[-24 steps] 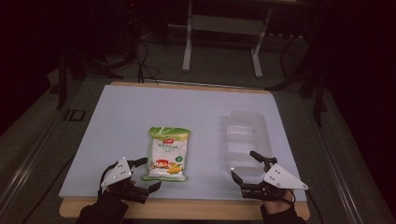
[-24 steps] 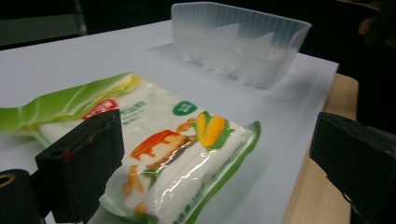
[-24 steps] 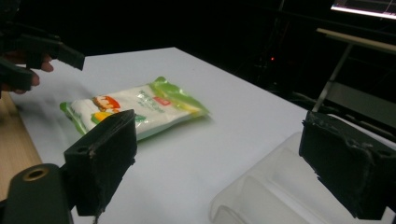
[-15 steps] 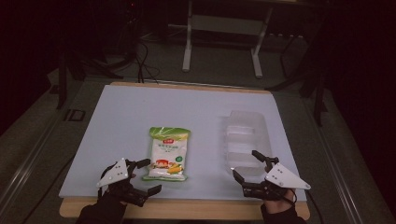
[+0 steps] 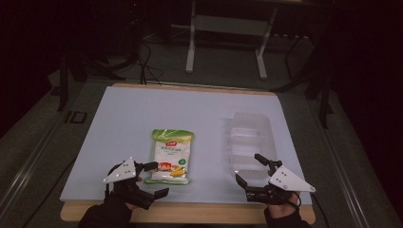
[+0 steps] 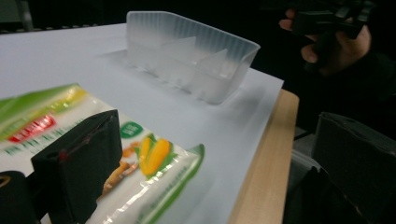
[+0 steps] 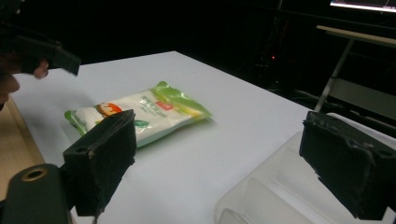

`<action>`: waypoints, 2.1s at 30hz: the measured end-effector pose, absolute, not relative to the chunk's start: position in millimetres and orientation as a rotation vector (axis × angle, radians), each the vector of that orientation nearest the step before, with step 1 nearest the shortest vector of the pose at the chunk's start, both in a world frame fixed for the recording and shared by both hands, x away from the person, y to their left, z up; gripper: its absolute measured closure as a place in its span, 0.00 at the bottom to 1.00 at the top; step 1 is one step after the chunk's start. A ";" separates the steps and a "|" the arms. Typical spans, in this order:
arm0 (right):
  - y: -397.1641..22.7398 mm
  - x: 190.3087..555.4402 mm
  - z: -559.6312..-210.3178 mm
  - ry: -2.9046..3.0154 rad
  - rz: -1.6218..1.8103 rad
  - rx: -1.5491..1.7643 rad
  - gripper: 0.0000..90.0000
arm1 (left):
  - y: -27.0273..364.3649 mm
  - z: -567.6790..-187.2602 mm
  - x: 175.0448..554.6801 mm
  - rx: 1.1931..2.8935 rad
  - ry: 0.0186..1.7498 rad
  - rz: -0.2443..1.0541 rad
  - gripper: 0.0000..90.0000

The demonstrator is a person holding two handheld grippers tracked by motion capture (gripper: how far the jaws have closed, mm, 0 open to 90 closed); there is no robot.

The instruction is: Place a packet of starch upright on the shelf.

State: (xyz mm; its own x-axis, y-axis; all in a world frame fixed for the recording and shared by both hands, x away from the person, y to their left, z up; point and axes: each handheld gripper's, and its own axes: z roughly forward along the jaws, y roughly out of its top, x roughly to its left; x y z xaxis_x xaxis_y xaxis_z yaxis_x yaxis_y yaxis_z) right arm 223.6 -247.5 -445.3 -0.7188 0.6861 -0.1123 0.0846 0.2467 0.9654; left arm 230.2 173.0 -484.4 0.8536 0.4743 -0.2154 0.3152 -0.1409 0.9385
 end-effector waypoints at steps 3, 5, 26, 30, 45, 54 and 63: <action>-247.0 221.4 -443.2 1.996 1.510 0.697 0.12 | 174.2 -472.9 235.2 1.749 0.627 0.191 0.03; -246.4 220.5 -443.2 1.985 1.508 0.683 0.12 | 174.3 -467.4 237.7 1.767 0.644 0.207 0.03; -243.4 220.5 -446.8 1.981 1.508 0.654 0.12 | 179.7 -440.0 318.3 1.811 0.843 0.374 0.04; -242.9 220.5 -447.1 1.987 1.507 0.648 0.12 | 182.4 -448.7 335.2 1.816 0.911 0.375 0.04; -239.5 224.2 -453.1 2.043 1.498 0.646 0.12 | 193.1 -501.2 377.2 1.866 1.049 0.340 0.07; -239.5 226.1 -455.5 2.061 1.498 0.648 0.12 | 197.0 -528.0 400.2 1.914 1.118 0.288 0.09; -239.2 226.6 -456.0 2.070 1.489 0.641 0.12 | 185.5 -539.3 408.2 1.985 1.129 0.195 0.15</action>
State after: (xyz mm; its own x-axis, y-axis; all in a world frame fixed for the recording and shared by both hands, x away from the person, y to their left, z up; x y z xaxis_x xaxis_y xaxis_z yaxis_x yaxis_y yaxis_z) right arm 226.6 -239.2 -456.0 -0.7603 0.6370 -0.1273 0.0818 0.2883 0.9540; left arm 408.2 185.5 -539.3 0.5850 0.7722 -0.2479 0.6445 -0.2570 0.7201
